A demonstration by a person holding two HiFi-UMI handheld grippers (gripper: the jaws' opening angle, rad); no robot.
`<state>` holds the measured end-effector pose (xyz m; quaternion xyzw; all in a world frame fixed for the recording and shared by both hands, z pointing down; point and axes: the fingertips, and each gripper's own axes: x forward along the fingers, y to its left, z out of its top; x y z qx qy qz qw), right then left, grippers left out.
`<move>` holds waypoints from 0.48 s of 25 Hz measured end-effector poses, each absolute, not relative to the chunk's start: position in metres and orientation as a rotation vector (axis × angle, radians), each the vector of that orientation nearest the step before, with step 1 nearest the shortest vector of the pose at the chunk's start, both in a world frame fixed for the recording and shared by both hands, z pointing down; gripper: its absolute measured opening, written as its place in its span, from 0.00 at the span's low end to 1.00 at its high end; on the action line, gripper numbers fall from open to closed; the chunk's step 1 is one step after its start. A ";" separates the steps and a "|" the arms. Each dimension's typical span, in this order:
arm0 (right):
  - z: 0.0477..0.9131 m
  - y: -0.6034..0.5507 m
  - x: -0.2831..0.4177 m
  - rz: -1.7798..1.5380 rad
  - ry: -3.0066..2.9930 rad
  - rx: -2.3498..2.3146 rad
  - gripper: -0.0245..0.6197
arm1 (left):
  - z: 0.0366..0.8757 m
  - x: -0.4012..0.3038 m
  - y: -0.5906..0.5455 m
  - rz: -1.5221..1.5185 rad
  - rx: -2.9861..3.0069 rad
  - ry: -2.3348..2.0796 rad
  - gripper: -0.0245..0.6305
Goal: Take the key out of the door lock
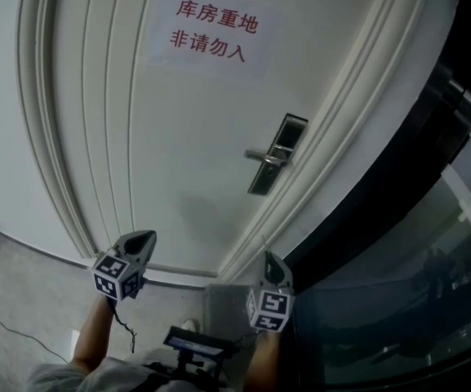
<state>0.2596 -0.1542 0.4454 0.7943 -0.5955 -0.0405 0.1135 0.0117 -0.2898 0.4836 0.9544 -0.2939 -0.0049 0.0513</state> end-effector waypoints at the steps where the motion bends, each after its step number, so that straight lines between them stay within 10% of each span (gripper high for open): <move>1: 0.447 -0.149 0.259 -0.103 -1.764 2.347 0.07 | 0.484 0.009 -0.287 -0.015 2.905 -0.900 0.05; 12: 0.455 -0.094 0.242 0.002 -1.863 2.473 0.07 | 0.482 0.003 -0.252 0.002 2.937 -0.901 0.05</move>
